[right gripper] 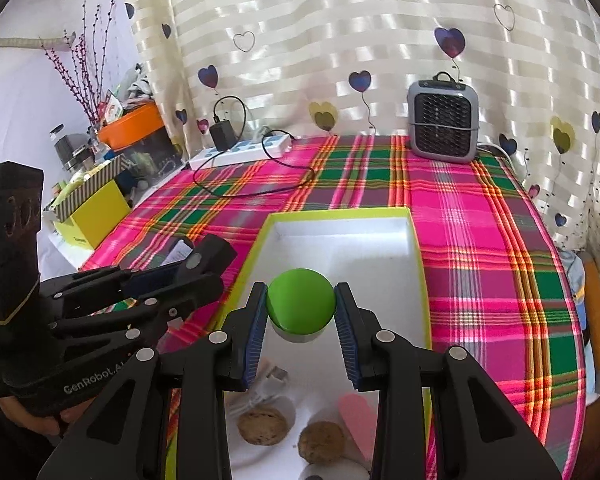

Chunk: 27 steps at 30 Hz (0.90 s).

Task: Organize objects
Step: 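Lower the black case and green-capped jar into the tray and open both grippers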

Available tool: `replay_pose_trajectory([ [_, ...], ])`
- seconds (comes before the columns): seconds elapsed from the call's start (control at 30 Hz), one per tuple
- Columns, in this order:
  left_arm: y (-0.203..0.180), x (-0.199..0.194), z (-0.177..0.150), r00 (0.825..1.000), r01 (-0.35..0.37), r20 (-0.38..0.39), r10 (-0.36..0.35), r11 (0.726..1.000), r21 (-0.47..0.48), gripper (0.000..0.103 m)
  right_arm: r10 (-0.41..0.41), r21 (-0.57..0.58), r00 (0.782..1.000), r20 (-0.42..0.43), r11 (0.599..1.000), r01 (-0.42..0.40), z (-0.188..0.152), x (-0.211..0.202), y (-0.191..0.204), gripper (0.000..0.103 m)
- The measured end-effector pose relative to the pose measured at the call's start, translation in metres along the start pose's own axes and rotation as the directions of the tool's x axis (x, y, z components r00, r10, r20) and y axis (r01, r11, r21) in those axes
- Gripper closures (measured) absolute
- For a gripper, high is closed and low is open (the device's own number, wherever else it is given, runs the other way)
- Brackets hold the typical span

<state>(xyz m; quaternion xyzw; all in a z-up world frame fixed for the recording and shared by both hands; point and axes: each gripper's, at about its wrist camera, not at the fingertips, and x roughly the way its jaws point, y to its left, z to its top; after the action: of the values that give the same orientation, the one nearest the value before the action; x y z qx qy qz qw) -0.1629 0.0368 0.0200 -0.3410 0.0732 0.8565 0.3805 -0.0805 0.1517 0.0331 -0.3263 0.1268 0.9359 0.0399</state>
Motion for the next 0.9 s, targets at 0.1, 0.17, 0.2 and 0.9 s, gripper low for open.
replay_pose_trajectory([
  [0.1, -0.005, 0.01, -0.002, 1.0, 0.013, -0.024, -0.013, 1.0, 0.016, 0.078, -0.014, 0.009, 1.0, -0.012, 1.0, 0.014, -0.003, 0.003, -0.005, 0.068],
  [0.17, -0.007, 0.014, -0.003, 0.999, 0.018, -0.035, -0.017, 1.0, 0.022, 0.078, -0.027, 0.017, 0.999, -0.021, 0.999, 0.027, -0.004, 0.005, -0.009, 0.068],
  [0.2, -0.008, 0.016, -0.004, 0.999, 0.016, -0.043, -0.015, 1.0, 0.027, 0.078, -0.033, 0.022, 0.999, -0.026, 0.999, 0.033, -0.005, 0.006, -0.011, 0.068],
  [0.9, -0.023, 0.049, -0.01, 0.989, 0.031, -0.148, -0.018, 0.996, 0.081, 0.078, -0.128, 0.003, 0.982, -0.139, 0.992, 0.13, -0.019, 0.027, -0.026, 0.068],
])
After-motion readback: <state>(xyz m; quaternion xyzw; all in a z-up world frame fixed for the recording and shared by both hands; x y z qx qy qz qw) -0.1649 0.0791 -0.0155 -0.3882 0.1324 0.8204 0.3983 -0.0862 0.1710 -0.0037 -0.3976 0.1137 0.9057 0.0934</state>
